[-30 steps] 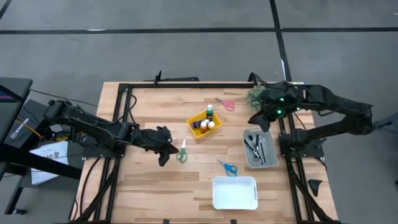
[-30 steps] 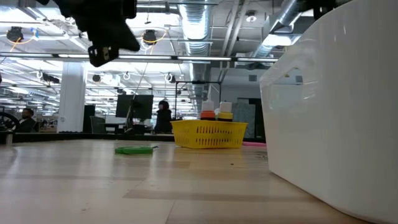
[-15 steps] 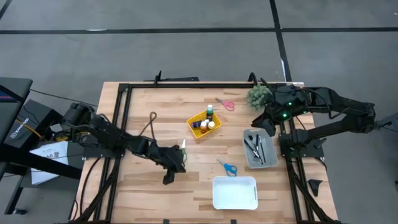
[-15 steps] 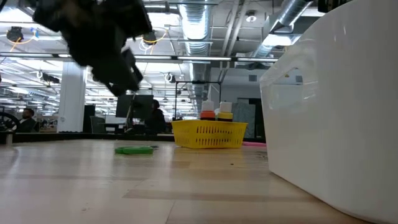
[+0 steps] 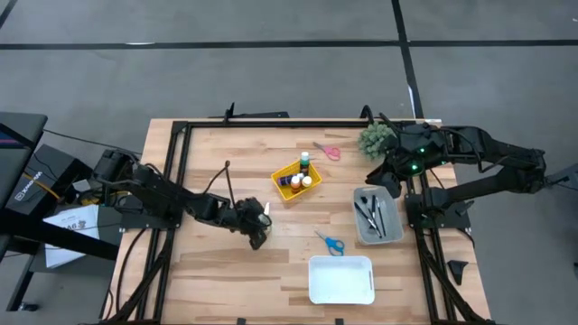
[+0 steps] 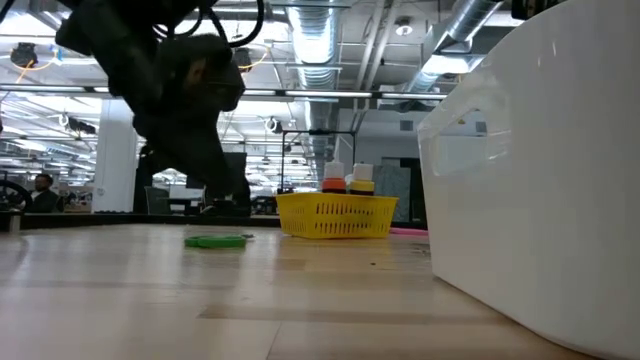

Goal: Pick & Place Paint Supplies
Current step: Put the green scissors into the white bin

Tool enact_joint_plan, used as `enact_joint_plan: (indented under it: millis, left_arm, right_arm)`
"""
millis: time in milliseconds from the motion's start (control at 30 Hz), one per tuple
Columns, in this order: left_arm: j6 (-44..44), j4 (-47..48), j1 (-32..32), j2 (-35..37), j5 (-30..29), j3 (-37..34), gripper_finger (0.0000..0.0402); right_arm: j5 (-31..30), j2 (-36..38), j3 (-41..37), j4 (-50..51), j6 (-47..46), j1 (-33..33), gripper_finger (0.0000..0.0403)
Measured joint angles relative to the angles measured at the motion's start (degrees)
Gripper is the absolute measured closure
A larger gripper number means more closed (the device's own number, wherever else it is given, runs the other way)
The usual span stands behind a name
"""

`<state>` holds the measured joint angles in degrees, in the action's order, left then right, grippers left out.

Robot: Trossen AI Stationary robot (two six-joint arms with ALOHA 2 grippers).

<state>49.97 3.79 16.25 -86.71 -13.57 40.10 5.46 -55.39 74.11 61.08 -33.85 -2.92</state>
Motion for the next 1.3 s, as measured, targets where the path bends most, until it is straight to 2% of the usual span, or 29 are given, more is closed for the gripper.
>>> enact_joint_plan:
  millis: [133,200,300,533,733,833,933,1067,1133,1300]
  left_arm:
    - [12.74,-2.35,-1.59,0.14,8.74,0.0,0.039]
    - [16.21,-6.86,-1.92,-0.15,10.53,0.0,0.039]
    - [22.88,-10.29,-3.0,-0.4,9.25,0.12,0.0391]
    - [35.59,-2.83,-5.5,-0.47,3.4,2.43,0.0401]
    - [40.76,9.05,-4.89,-4.95,5.17,8.49,0.0401]
    - [39.29,14.1,-4.66,-8.2,6.36,16.56,0.0401]
    - [36.22,30.08,-3.79,-12.18,3.96,28.27,0.0401]
    - [36.01,50.68,-2.52,-16.42,-2.25,42.9,0.0401]
    - [36.13,53.57,-2.69,-18.4,-2.69,44.91,0.0401]
    - [38.56,49.9,-4.04,-24.08,4.59,42.72,0.0401]
  right_arm:
    - [0.02,0.02,0.0,-0.04,0.69,0.0,0.0302]
    - [0.0,0.02,0.0,-0.04,0.86,0.0,0.0302]
    - [0.0,0.02,0.0,-0.13,1.07,0.0,0.0302]
    - [-0.06,0.02,0.0,-0.26,1.49,0.0,0.0302]
    - [-1.44,0.0,0.0,-0.25,2.09,0.0,0.0302]
    - [-1.49,0.02,0.0,-0.27,2.39,0.0,0.0302]
    - [-1.39,0.02,0.0,-0.24,2.39,0.0,0.0302]
    - [-1.14,0.03,0.0,-0.18,2.67,0.02,0.0302]
    - [-1.05,0.02,0.0,-0.14,3.69,0.02,0.0302]
    - [-1.03,0.02,0.0,-0.28,5.76,0.02,0.0302]
